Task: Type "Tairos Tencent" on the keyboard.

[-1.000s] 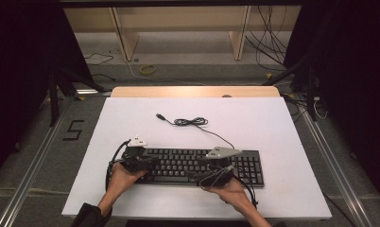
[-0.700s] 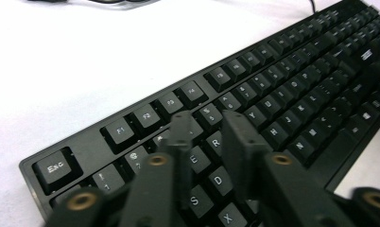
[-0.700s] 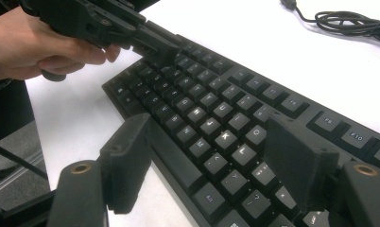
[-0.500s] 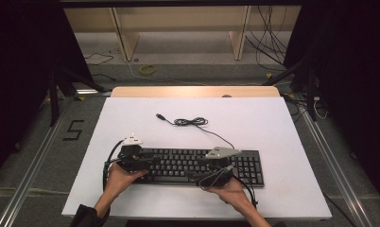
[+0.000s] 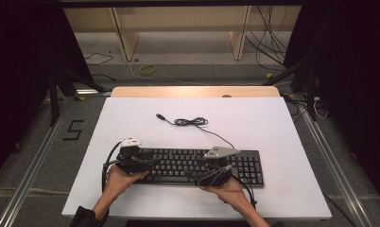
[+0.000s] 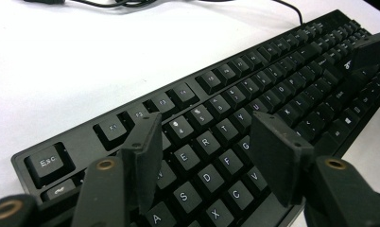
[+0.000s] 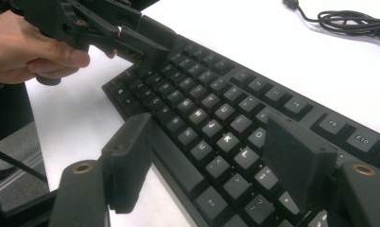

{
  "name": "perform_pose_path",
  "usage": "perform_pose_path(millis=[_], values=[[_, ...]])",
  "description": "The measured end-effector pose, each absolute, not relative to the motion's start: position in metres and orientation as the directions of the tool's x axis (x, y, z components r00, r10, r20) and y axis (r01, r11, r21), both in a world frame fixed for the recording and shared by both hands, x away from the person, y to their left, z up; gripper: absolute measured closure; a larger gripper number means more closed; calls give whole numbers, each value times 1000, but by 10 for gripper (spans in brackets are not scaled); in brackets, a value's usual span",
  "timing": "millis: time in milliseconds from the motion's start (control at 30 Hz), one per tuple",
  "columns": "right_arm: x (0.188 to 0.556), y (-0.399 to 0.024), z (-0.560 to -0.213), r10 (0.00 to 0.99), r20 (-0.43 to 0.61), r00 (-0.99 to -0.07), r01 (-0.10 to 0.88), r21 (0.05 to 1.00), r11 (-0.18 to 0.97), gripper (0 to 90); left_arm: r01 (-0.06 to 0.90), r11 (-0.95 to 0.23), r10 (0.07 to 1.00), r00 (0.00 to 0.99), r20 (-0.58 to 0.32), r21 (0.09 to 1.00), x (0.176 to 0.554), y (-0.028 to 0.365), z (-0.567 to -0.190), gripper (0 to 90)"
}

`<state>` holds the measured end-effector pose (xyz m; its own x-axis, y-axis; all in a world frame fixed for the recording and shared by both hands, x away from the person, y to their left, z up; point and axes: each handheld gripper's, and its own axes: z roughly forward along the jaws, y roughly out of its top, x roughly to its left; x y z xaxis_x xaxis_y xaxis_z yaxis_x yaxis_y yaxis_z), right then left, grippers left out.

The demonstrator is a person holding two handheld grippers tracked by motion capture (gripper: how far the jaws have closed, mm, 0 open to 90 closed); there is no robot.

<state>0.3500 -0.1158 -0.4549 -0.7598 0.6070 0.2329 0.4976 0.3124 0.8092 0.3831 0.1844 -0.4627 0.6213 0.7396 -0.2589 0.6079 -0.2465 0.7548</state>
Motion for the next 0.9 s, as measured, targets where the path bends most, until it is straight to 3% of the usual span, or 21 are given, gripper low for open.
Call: perform_pose_path(millis=[433, 900], values=[[354, -109, -454, 606, 228, -762, 498, 804, 324, 438, 606, -218, 744, 610, -272, 765, 375, 188, -460, 385], [358, -95, -461, 609, 198, -768, 499, 782, 374, 712, 592, -190, 741, 610, -281, 783, 368, 191, -459, 357]])
